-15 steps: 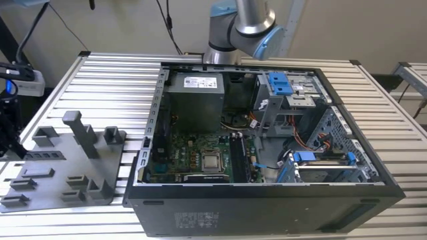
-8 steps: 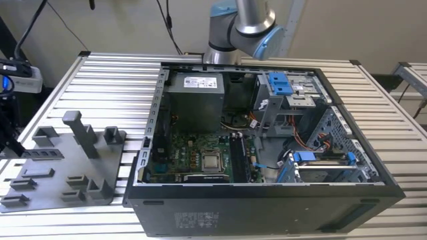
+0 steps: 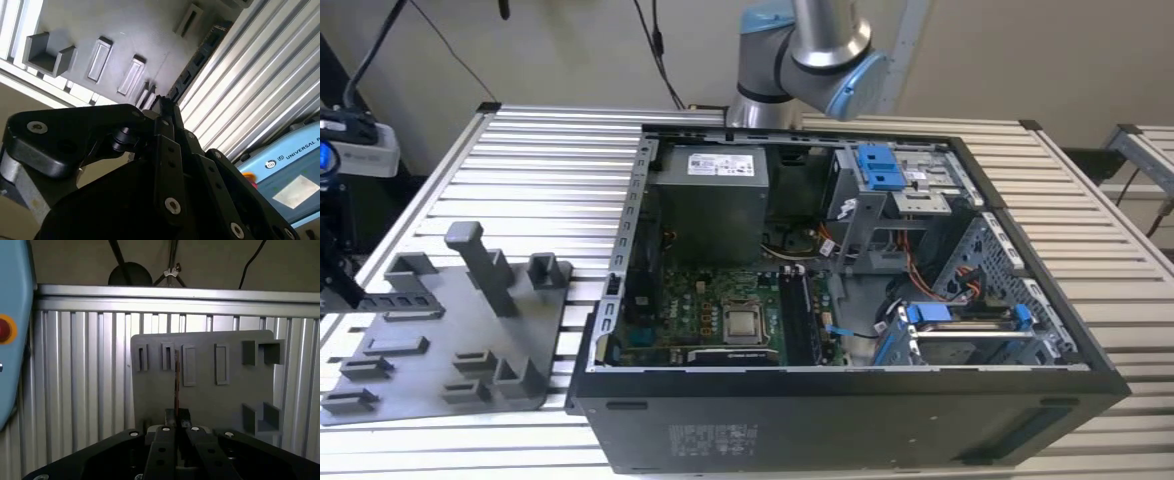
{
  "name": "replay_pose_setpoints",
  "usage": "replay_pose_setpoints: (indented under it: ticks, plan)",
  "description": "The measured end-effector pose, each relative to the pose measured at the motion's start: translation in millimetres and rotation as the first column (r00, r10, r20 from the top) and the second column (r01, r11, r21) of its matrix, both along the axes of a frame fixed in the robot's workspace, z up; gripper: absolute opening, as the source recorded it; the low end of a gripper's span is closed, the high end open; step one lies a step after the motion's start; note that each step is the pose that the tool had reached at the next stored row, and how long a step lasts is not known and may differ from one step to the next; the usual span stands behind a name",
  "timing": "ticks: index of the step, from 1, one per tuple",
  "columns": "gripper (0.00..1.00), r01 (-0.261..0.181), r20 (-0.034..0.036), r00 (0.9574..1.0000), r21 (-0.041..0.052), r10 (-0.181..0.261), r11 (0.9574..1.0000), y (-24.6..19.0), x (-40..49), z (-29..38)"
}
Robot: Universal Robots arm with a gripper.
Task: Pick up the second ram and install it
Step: 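Pick up the second ram and move it above second insertion slot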
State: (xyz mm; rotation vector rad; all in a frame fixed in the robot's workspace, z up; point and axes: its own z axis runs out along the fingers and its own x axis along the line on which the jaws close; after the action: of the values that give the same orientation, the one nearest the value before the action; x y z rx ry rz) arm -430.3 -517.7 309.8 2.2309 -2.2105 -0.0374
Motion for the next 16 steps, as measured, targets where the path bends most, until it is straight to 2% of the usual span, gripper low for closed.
replay_pose_setpoints:
  ticks: [16]
  plan:
    - [0.14, 0.001, 0.0001, 1.0000, 0.0001, -0.001, 1.0000, 0.0, 0.0, 14.8]
